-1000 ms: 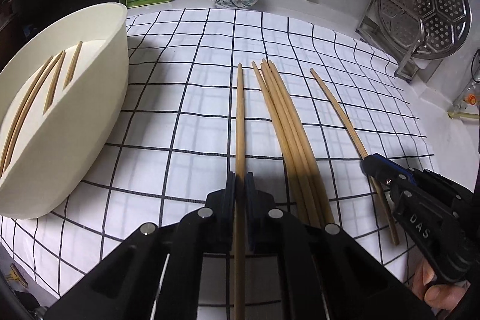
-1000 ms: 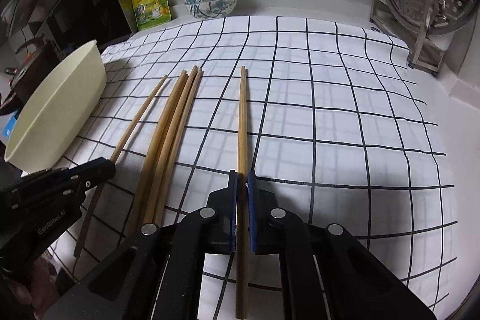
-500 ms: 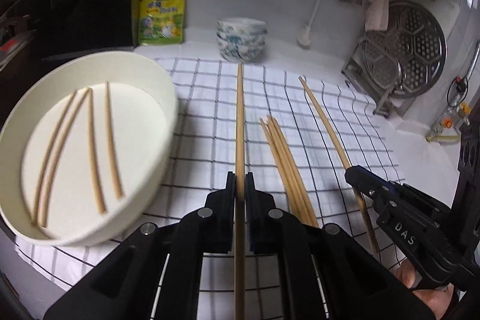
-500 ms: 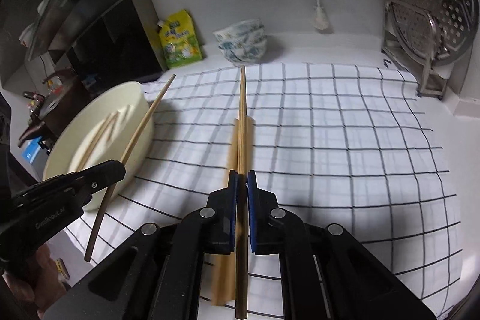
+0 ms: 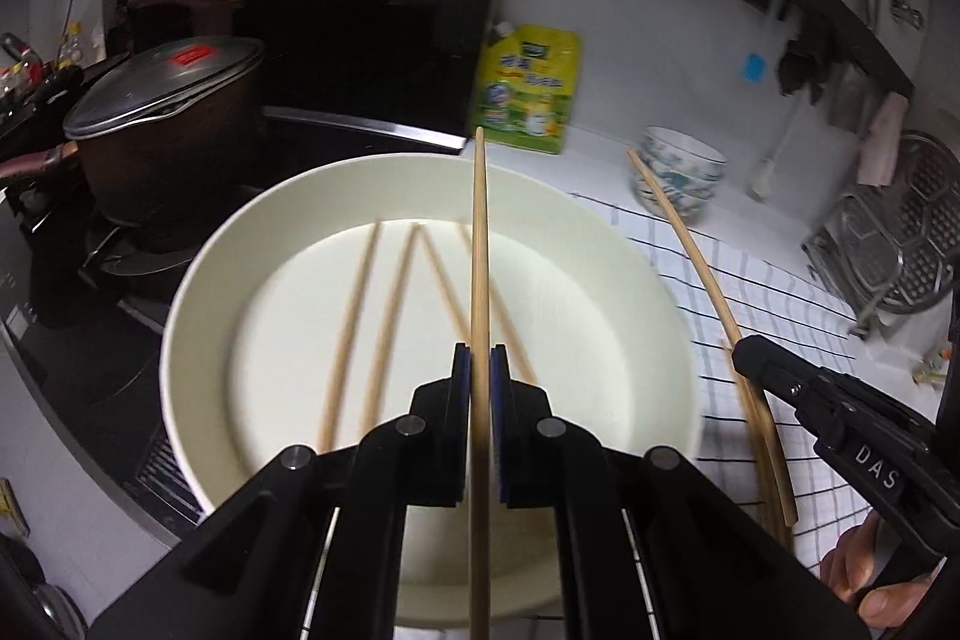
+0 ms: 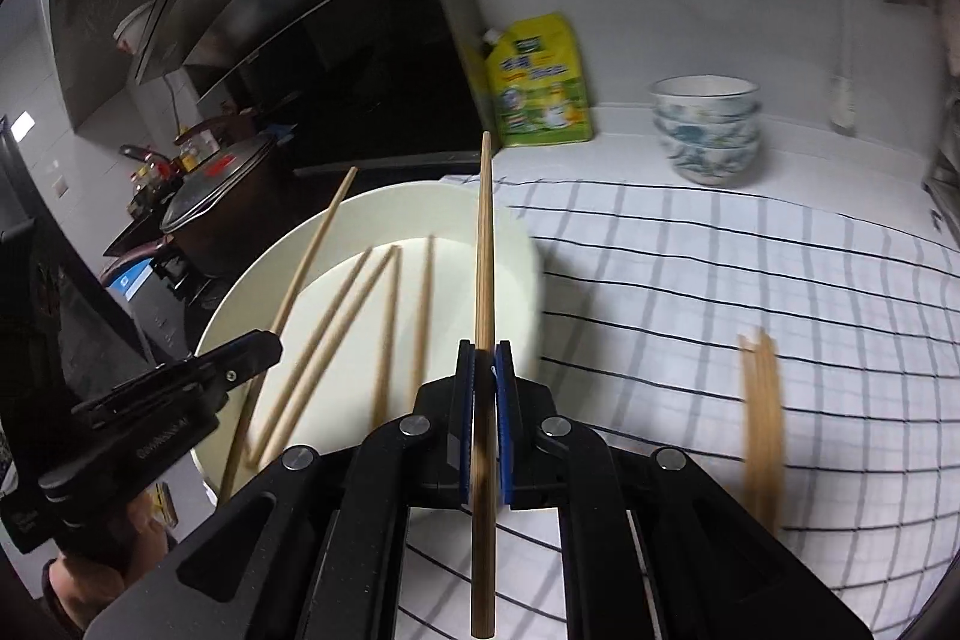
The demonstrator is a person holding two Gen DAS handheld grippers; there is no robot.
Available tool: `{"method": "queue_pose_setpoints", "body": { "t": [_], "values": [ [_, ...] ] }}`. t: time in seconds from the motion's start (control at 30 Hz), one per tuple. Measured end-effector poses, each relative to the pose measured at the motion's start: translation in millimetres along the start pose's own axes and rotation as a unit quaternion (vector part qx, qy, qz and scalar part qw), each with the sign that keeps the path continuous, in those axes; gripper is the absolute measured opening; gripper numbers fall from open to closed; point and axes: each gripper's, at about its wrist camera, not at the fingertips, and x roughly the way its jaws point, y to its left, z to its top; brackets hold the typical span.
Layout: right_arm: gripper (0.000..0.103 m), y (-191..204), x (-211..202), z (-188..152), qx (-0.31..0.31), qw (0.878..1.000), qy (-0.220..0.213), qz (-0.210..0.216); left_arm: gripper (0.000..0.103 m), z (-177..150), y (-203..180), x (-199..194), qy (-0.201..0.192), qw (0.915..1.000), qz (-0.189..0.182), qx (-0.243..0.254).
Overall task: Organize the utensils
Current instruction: 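Carry the right gripper's chopstick into the cream basin and open while the left gripper releases its own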
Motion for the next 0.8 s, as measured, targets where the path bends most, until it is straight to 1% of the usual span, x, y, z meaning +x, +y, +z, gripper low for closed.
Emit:
{"method": "queue_pose_setpoints", "body": {
  "t": [0.17,0.37,0.5,0.73,0.77,0.8],
  "values": [
    [0.007,30.3,41.6,9.9,-0.017,0.999,0.035,0.015,0.007,5.2,26.1,14.6,0.011,0.9998,0.008,-0.015],
    [0.007,47.2,75.7,13.7,-0.024,0.997,0.066,0.015,0.007,6.3,38.0,31.8,0.028,0.9994,0.011,-0.015],
    [0.007,47.5,86.4,11.5,-0.023,0.997,0.077,0.012,0.007,7.1,40.6,40.3,0.035,0.9992,0.013,-0.014],
    [0.007,46.2,88.6,12.6,-0.019,0.997,0.075,0.010,0.008,7.6,40.6,43.8,0.043,0.9988,0.019,-0.014],
    [0.014,44.9,87.5,13.0,-0.014,0.997,0.074,0.013,0.012,7.4,42.3,43.3,0.042,0.9987,0.022,-0.018],
    [0.019,43.7,86.4,13.1,-0.009,0.997,0.075,0.016,0.016,7.2,43.9,42.6,0.042,0.9986,0.024,-0.022]
  ]
}}
